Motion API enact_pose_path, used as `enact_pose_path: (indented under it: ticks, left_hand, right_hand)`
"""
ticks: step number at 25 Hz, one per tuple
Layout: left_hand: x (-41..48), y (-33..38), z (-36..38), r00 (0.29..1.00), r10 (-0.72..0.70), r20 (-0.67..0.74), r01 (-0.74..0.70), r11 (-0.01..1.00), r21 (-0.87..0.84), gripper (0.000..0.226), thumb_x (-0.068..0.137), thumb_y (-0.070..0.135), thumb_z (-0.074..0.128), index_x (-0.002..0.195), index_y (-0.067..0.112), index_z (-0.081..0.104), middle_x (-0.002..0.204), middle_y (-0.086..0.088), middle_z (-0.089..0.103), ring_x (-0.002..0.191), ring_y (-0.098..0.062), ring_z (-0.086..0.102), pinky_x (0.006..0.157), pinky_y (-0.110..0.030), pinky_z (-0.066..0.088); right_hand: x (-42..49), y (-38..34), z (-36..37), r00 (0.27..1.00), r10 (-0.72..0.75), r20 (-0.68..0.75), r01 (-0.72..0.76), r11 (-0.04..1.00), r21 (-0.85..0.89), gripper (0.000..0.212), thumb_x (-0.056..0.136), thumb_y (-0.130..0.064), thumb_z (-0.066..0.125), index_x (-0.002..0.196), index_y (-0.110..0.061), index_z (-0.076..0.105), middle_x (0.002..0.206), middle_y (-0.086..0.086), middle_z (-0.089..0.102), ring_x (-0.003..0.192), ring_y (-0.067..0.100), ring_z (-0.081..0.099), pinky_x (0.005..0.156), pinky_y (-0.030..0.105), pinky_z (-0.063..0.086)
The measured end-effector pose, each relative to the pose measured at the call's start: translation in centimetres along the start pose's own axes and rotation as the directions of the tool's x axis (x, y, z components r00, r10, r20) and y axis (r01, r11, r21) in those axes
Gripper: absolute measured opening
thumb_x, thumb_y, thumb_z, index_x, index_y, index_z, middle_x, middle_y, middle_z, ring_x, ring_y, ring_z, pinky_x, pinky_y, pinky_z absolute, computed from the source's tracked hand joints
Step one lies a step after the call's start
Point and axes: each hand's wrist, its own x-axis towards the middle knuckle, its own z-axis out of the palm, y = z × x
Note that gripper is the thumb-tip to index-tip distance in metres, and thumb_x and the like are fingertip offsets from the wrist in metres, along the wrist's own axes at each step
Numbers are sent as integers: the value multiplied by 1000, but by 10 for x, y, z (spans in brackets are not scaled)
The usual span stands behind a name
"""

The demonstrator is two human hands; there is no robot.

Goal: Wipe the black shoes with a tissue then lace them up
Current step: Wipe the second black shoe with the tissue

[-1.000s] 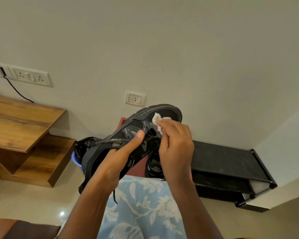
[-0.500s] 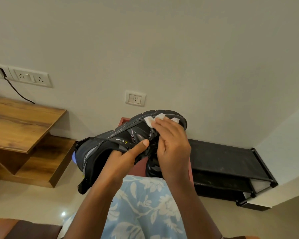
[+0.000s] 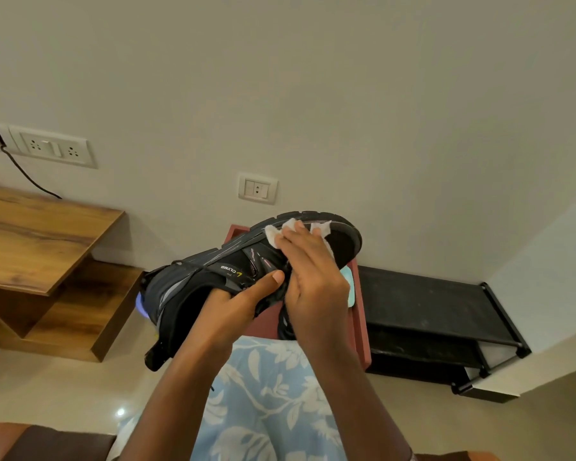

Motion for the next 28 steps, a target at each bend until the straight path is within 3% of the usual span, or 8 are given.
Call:
enact_pose_path:
  ticks: [3,5,8,11,14,20,25,28]
  left_hand:
    - [2,0,-9,998,-28,-51,29,999,22,29,78,35,80,102,20,77,93,6,79,97,-12,71,85,-27,51]
    - [5,1,-13,997,-73,-19,71,996,-61,36,74,34,82,106,17,77,100,1,79,102,-18,71,95,-36,51]
    - [9,0,-11,974,-225,38,227,935,-271,38,71,27,79,104,8,77,102,-13,77,93,-26,74,87,-36,56]
    - [10,4,-7,915,-334,226,404,760,-509,23,80,16,71,93,0,79,99,-20,76,78,-29,75,73,-34,62]
    - [13,6,-7,914,-313,257,405,735,-544,19,82,12,67,89,-1,80,93,-18,76,71,-28,74,65,-33,63]
    - [14,2,-10,910,-318,265,412,751,-516,23,76,9,71,96,-2,78,96,-20,74,73,-29,73,71,-35,61]
    - [12,5,-9,912,-291,289,409,703,-582,22,85,10,64,97,-1,78,98,-19,76,79,-31,75,80,-41,62]
    - [14,6,-10,921,-283,267,388,720,-575,27,85,12,65,106,-1,76,106,-18,75,86,-32,74,88,-42,58]
  right_hand:
    - [9,30,-8,988,149,-43,-149,989,10,42,93,-2,39,120,-1,71,126,11,69,126,24,61,114,35,42]
    - [10,45,-15,953,285,-101,-279,958,71,43,93,2,39,121,-2,71,127,11,69,125,24,62,106,38,49]
    - [1,36,-19,915,377,-142,-349,918,190,49,90,20,43,130,-1,64,135,9,63,133,21,56,101,45,53]
    - [-17,6,-12,916,373,-150,-348,922,169,58,89,27,44,141,2,52,149,12,51,143,20,43,113,35,43]
    - [-23,-3,-10,945,312,-101,-300,947,116,59,89,26,45,144,4,46,153,16,44,147,24,36,119,23,30]
    - [15,24,-14,952,280,-122,-266,957,116,48,96,-2,31,138,4,54,146,16,53,143,25,42,117,38,37]
    - [-4,4,-15,970,216,-114,-204,973,106,48,96,12,37,142,3,49,151,17,46,146,26,38,120,43,32]
    - [-29,-12,-9,965,254,-71,-249,966,69,59,91,21,49,146,-2,45,154,13,43,146,23,37,113,43,43]
